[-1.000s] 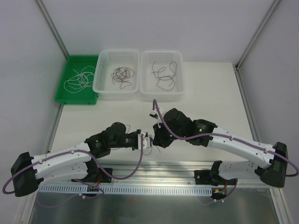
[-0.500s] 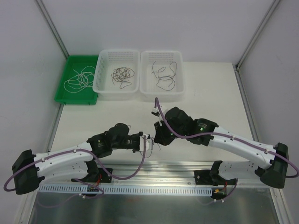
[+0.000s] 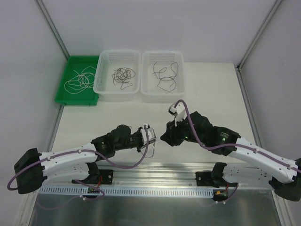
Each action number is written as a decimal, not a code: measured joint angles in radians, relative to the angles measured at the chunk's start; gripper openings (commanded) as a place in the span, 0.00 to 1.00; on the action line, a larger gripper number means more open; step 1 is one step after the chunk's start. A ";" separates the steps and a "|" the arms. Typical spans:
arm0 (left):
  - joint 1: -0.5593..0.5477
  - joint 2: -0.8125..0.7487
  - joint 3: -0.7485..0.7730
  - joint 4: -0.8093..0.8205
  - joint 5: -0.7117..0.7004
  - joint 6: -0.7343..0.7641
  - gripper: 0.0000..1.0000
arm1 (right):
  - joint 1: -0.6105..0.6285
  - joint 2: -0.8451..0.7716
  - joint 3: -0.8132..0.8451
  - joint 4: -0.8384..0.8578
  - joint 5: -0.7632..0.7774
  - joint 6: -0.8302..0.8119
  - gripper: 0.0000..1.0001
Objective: Untangle the cables
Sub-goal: Untie the cable.
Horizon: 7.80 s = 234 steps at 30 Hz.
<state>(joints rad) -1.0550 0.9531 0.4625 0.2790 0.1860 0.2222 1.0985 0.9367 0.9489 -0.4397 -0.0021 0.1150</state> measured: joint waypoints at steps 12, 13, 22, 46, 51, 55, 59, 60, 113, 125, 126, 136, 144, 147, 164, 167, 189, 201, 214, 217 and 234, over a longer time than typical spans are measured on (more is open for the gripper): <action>0.000 0.058 0.042 -0.009 -0.146 -0.284 0.00 | 0.046 -0.077 -0.038 0.137 0.021 -0.008 0.30; 0.000 0.058 0.048 -0.012 -0.146 -0.296 0.00 | 0.046 -0.055 -0.044 0.156 0.011 -0.005 0.28; 0.000 0.054 0.059 -0.040 -0.146 -0.375 0.00 | 0.047 0.083 -0.073 0.204 -0.035 0.003 0.28; 0.000 0.019 0.059 -0.048 -0.013 -0.356 0.00 | 0.040 0.084 -0.115 0.240 0.138 -0.069 0.28; 0.000 0.017 0.059 -0.048 0.005 -0.344 0.00 | 0.037 0.074 -0.142 0.275 0.109 -0.083 0.19; 0.000 0.017 0.059 -0.050 0.027 -0.337 0.00 | 0.031 0.065 -0.159 0.291 0.080 -0.091 0.10; 0.000 0.016 0.059 -0.051 0.040 -0.333 0.03 | 0.031 0.053 -0.163 0.301 0.064 -0.098 0.01; 0.000 0.015 0.059 -0.051 0.040 -0.333 0.19 | 0.031 0.047 -0.165 0.303 0.064 -0.098 0.01; 0.016 -0.208 -0.236 0.388 0.015 -0.345 0.00 | -0.166 -0.166 -0.354 0.414 -0.152 0.007 0.01; 0.016 -0.126 -0.156 0.364 0.010 -0.368 0.55 | -0.164 -0.105 -0.348 0.412 -0.234 -0.044 0.01; 0.016 -0.117 -0.141 0.360 0.015 -0.368 0.55 | -0.163 -0.101 -0.346 0.412 -0.239 -0.051 0.01; 0.029 0.027 -0.019 0.302 0.121 -0.369 0.49 | -0.143 -0.097 -0.314 0.389 -0.272 -0.121 0.01; 0.037 0.054 -0.006 0.244 0.149 -0.366 0.00 | -0.134 -0.098 -0.307 0.367 -0.275 -0.150 0.01; 0.042 0.050 -0.006 0.226 0.154 -0.364 0.00 | -0.137 -0.100 -0.307 0.364 -0.267 -0.159 0.01; 0.048 -0.128 -0.151 0.425 0.035 -0.459 0.00 | -0.125 -0.176 -0.332 0.444 -0.209 -0.014 0.01; 0.049 -0.135 -0.181 0.457 0.016 -0.470 0.00 | -0.126 -0.198 -0.352 0.443 -0.150 0.037 0.01; 0.056 -0.124 -0.275 0.507 -0.142 -0.576 0.00 | 0.012 -0.156 -0.201 0.203 0.128 -0.026 0.19; 0.056 -0.099 -0.254 0.457 -0.198 -0.617 0.00 | 0.036 -0.068 -0.177 0.258 0.138 -0.019 0.19; 0.056 -0.146 -0.274 0.540 -0.199 -0.654 0.00 | 0.015 -0.048 -0.409 0.643 0.143 0.129 0.29; 0.056 -0.146 -0.282 0.555 -0.199 -0.658 0.00 | 0.012 -0.051 -0.425 0.700 0.139 0.136 0.30; 0.056 -0.146 -0.298 0.631 -0.198 -0.687 0.00 | 0.004 -0.028 -0.430 0.816 0.088 0.138 0.04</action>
<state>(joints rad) -0.9993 0.8070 0.1650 0.9096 -0.0124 -0.4652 1.1027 0.9085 0.5194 0.3763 0.0856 0.2531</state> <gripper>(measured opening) 0.018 0.110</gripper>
